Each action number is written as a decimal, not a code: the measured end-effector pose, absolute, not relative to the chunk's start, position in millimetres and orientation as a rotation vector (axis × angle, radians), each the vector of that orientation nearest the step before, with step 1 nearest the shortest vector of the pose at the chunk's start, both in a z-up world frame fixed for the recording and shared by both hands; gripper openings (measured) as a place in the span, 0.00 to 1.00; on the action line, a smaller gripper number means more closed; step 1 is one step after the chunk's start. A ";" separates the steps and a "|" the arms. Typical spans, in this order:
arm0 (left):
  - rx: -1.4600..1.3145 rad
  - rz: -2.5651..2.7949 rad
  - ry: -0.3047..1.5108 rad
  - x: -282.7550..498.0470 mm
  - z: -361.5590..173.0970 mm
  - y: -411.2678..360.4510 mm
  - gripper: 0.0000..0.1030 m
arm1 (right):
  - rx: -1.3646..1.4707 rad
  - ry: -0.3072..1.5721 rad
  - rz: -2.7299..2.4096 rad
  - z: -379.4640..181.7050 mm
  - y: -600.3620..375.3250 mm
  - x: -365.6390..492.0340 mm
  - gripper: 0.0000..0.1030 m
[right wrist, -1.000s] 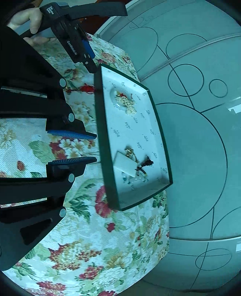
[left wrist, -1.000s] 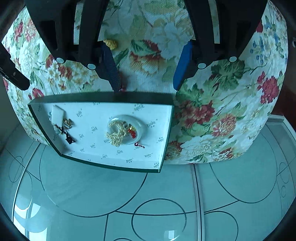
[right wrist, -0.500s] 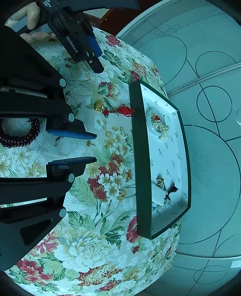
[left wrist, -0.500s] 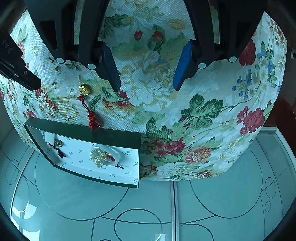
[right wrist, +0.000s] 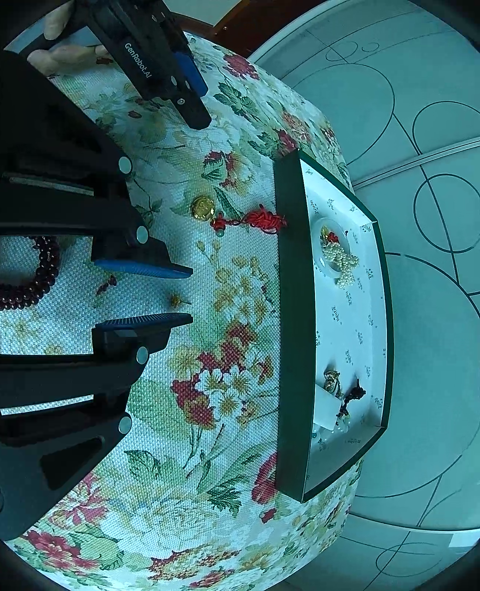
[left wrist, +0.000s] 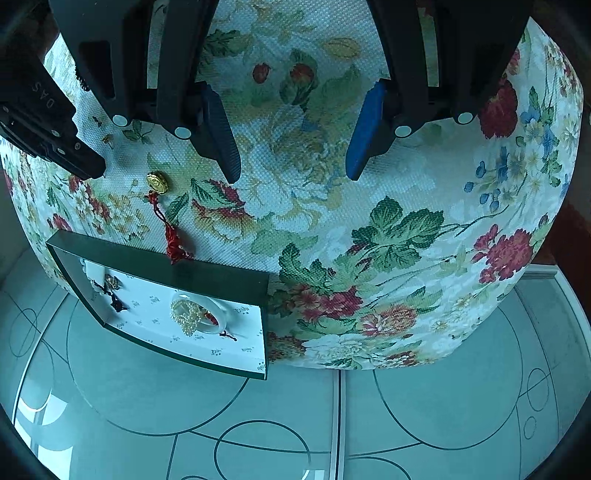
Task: Organize jewelry
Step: 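Withdraw both tools from the box toward the remaining jewelry, then grasp the small gold charm with the right gripper while the left grasps the red tassel pendant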
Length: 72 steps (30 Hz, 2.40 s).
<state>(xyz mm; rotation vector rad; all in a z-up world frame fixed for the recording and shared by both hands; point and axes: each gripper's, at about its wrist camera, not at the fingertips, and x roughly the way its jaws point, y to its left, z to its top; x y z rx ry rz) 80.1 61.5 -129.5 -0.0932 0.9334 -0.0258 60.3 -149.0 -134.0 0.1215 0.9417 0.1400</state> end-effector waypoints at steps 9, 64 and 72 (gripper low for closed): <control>-0.096 -0.028 0.937 81.1 -131.9 62.0 0.57 | 0.100 0.943 0.134 -136.8 -146.1 63.7 0.18; 0.028 -0.029 0.927 146.1 -130.0 -38.6 0.12 | 0.281 0.867 0.063 -129.8 -267.9 70.4 0.08; 0.028 -0.030 0.898 138.5 -121.0 -38.8 0.10 | 0.289 0.864 0.066 -129.1 -268.8 71.5 0.08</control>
